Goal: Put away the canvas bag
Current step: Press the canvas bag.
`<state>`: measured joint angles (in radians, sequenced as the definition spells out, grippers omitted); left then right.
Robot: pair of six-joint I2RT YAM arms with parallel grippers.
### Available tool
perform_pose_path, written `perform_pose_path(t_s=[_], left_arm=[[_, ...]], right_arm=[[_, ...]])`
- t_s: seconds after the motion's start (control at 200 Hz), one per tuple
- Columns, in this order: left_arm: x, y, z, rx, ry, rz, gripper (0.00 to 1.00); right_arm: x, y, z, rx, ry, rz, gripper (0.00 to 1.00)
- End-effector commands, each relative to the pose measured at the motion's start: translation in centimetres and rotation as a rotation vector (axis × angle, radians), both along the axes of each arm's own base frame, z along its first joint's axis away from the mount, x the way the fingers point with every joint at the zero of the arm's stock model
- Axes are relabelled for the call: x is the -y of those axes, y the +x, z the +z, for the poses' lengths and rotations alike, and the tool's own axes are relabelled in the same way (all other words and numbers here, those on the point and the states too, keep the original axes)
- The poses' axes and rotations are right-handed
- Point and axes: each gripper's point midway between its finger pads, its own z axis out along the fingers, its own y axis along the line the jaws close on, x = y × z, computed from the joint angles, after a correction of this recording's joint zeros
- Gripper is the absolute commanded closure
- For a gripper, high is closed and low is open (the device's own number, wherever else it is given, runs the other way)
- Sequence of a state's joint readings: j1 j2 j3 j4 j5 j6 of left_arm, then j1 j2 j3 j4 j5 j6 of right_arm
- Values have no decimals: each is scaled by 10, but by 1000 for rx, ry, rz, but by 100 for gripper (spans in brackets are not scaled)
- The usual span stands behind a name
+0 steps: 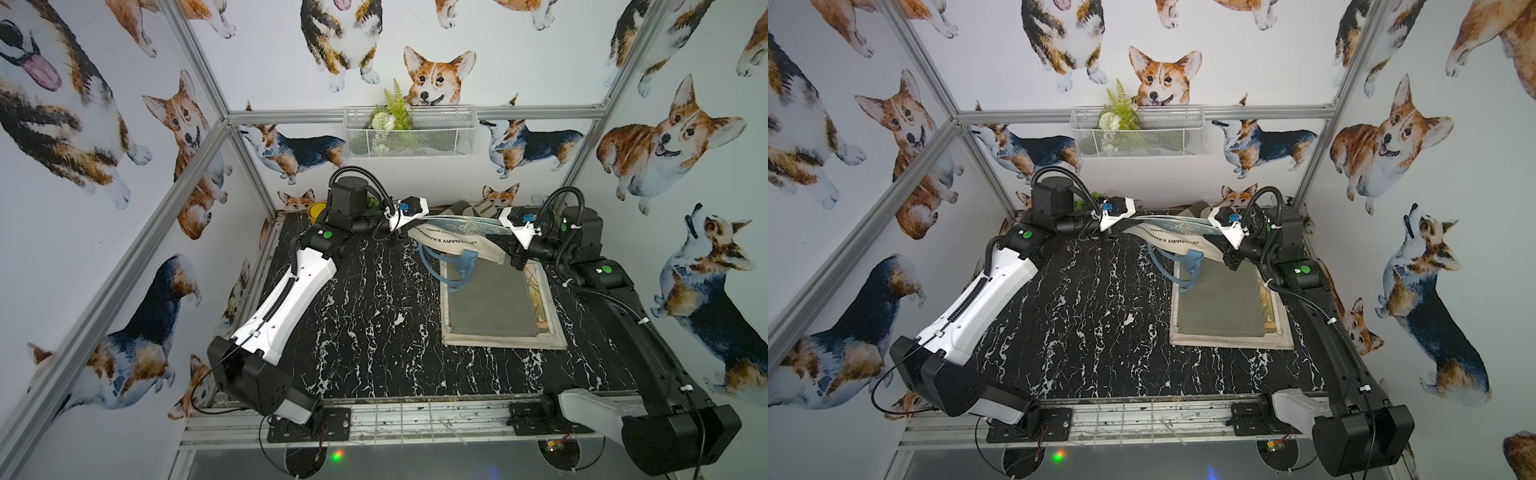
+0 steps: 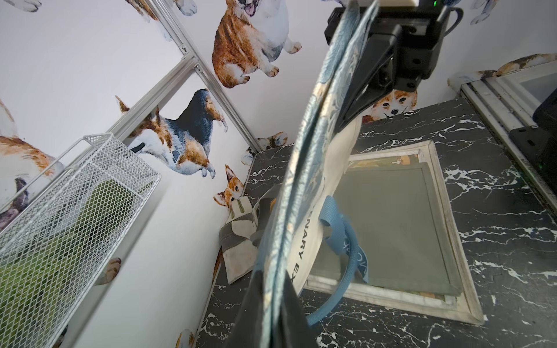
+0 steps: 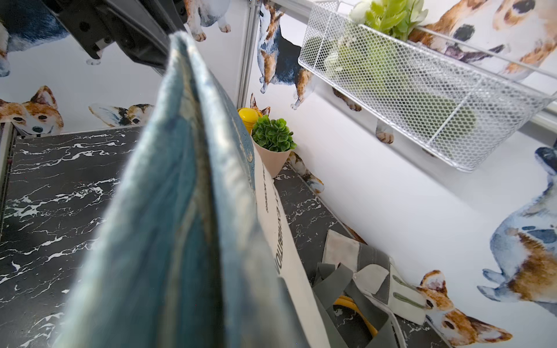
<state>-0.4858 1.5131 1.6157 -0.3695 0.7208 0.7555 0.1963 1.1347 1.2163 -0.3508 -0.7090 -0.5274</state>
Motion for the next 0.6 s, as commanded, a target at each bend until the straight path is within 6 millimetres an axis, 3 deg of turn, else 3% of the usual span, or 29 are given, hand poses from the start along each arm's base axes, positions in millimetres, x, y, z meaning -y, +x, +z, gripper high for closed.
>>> perform_pose_path(t_s=[0.0, 0.105, 0.19, 0.25, 0.355, 0.41, 0.425, 0.526, 0.591], left_arm=[[10, -14, -10, -12, 49, -64, 54], [18, -16, -15, -20, 69, -72, 40], [22, -12, -19, -27, 85, -62, 38], [25, -10, -22, -39, 95, -61, 43], [31, -6, -21, -60, 80, -50, 71], [34, 1, -16, -88, 43, -20, 99], [35, 4, -13, -93, 29, -10, 100], [36, 18, 3, -127, -43, 65, 100], [35, 29, 14, -127, -80, 132, 100]], right_arm=[[-4, -6, 11, 63, -32, 52, 100], [-5, -6, 17, 82, -41, 63, 100], [-6, -6, 20, 91, -43, 71, 100], [-6, -6, 21, 91, -46, 78, 100], [-7, -5, 20, 87, -45, 81, 100], [-6, -3, 18, 83, -50, 67, 100], [-6, -3, 17, 81, -53, 62, 100], [2, 5, 8, 61, -75, -9, 72], [13, 15, -1, 31, -92, -106, 44]])
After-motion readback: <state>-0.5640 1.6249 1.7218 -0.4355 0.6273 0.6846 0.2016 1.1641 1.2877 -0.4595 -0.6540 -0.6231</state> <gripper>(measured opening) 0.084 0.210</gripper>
